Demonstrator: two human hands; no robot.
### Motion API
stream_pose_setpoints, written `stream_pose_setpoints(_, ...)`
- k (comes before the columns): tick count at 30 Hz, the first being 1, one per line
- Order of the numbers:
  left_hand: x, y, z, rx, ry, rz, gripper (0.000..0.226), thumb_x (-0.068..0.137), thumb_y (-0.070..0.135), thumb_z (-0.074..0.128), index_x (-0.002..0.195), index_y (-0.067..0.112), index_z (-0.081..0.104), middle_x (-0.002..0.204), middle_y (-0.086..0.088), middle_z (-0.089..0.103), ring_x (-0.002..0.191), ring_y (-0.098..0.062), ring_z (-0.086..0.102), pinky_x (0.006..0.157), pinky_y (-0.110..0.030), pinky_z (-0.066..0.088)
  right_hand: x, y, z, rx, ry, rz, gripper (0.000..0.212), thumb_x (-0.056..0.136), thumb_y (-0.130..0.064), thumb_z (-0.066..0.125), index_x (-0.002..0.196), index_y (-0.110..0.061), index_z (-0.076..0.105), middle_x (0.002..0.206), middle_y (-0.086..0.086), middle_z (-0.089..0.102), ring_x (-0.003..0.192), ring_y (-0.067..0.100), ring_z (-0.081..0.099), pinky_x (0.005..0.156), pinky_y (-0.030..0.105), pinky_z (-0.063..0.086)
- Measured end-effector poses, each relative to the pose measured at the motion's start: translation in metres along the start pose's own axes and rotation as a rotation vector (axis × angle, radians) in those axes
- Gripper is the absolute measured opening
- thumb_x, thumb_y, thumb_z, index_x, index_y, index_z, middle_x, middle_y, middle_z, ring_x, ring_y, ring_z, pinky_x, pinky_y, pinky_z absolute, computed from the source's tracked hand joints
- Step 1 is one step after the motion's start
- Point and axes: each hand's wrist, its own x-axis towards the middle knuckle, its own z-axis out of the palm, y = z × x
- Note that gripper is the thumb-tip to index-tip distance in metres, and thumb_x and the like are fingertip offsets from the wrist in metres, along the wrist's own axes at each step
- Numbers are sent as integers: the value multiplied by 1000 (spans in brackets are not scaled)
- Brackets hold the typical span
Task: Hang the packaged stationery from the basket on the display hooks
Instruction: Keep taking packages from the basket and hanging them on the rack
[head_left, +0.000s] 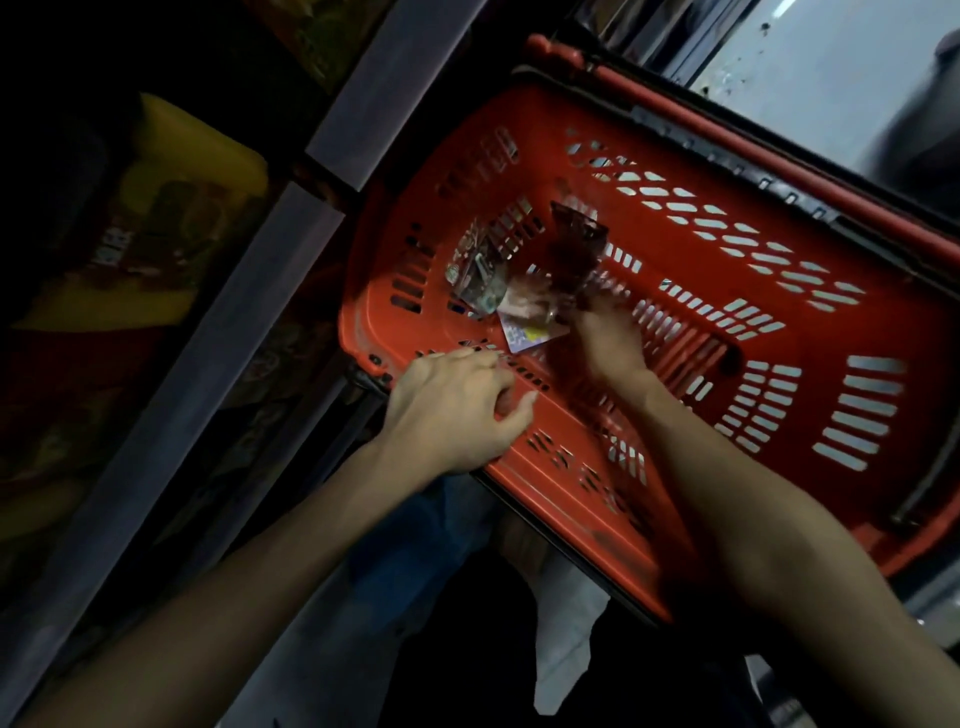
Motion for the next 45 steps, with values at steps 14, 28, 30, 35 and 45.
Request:
stream_pose_setpoints(14,2,-6,13,-8,85,5,50,99,64,35,75,29,61,84,16,55,82,-5,47,74,-29,34,17,-5,12,26,-21,-31,55,93,-40,61,143,-19,51,148,17,48,136,42,45,97,53,52)
stream_pose_setpoints(28,2,-7,14,-26,116,4,46,98,60,42,72,27,62,82,14,55,85,-9,59,71,-29,31,12,-15,4,115,-294,256,42,87,-28,74,122,-8,65,124,22,66,113,40,66,89,44,58)
stream_pose_setpoints(30,2,-7,12,-21,97,0,44,100,57,43,76,25,63,86,13,57,89,-10,59,73,-29,31,-6,-11,4,312,-265,348,31,86,-32,74,109,-13,68,107,18,73,101,39,71,76,38,55)
stream_pose_setpoints(35,3,-5,8,-19,39,0,38,101,53,42,80,27,60,92,10,61,97,-15,61,79,-33,42,-39,2,-34,542,-253,541,10,82,-22,74,77,-16,67,85,14,76,86,32,75,65,28,44)
stream_pose_setpoints(45,-2,-1,-5,-320,85,-94,74,94,72,51,160,50,25,124,10,71,111,-17,70,90,-40,58,-130,-9,-130,1010,78,553,27,66,-17,95,87,-17,78,83,-3,80,81,22,77,77,52,62)
